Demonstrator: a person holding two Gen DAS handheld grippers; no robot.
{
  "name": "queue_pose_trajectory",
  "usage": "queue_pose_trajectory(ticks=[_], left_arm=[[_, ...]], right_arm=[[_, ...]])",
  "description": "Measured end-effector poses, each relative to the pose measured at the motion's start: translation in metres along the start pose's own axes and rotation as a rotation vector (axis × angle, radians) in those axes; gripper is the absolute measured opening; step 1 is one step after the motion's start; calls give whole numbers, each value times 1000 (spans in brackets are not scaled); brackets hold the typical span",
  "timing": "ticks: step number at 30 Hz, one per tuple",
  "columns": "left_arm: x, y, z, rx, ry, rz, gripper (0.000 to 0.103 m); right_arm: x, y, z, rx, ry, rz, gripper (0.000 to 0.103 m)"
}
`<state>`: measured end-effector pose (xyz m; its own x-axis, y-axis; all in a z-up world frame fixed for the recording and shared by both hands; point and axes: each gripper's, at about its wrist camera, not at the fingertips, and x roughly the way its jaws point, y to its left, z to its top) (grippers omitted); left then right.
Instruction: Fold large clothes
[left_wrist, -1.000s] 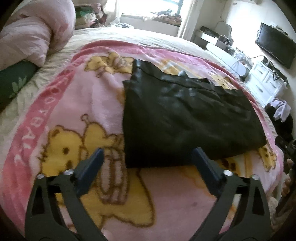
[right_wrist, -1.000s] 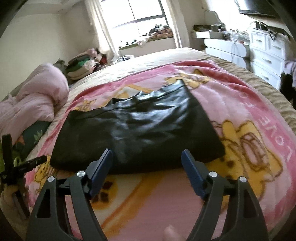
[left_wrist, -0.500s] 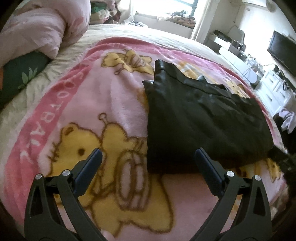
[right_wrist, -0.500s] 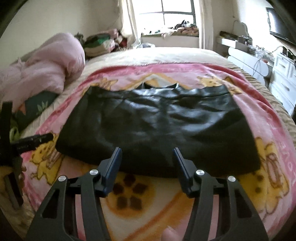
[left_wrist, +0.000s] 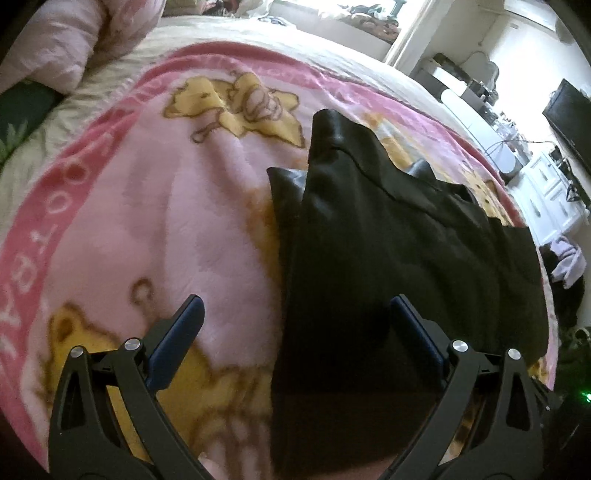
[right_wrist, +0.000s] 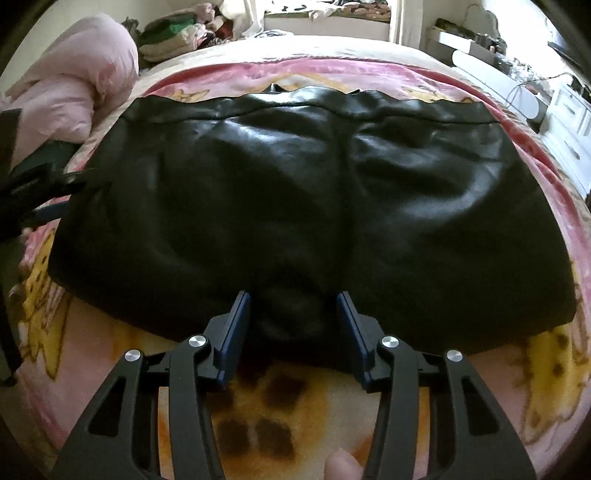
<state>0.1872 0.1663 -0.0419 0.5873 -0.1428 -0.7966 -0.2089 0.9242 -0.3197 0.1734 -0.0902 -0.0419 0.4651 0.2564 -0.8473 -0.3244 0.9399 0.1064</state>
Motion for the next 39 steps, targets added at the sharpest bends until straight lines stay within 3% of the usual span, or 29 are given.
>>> queue_pose_trajectory(ticks=[3, 13, 16, 18, 21, 25, 29, 31, 33, 34, 37, 39], left_arm=[[10, 4, 0, -27, 8, -44, 94], [16, 9, 2, -52, 17, -89, 94], [18, 9, 4, -55, 12, -110, 83], [16, 7, 3, -62, 3, -145, 61], [10, -3, 3, -33, -21, -160, 41], [-6, -9, 4, -30, -69, -203, 34], [-20, -11, 7, -33, -94, -249, 31], [-24, -16, 7, -28, -103, -259, 31], [-28, -20, 6, -17, -110, -260, 31], [-29, -21, 6, -15, -111, -262, 31], [-30, -22, 7, -11, -111, -269, 31], [-30, -23, 8, -7, -108, -269, 31]], right_arm=[[-18, -7, 22, 23, -83, 22, 22], [28, -8, 129, 41, -83, -39, 22], [51, -11, 149, 48, -36, -43, 22], [69, -13, 150, 48, 24, -56, 22], [89, -18, 145, 67, 52, -52, 22], [73, -26, 142, 74, 22, 1, 22], [18, -31, 116, 69, -98, 60, 22], [16, -35, 100, 68, -73, 71, 22], [40, -40, 87, 87, 22, 74, 22], [46, -42, 83, 86, 29, 73, 23], [39, -36, 80, 49, 2, 51, 23], [12, -26, 72, 8, -57, 60, 23]])
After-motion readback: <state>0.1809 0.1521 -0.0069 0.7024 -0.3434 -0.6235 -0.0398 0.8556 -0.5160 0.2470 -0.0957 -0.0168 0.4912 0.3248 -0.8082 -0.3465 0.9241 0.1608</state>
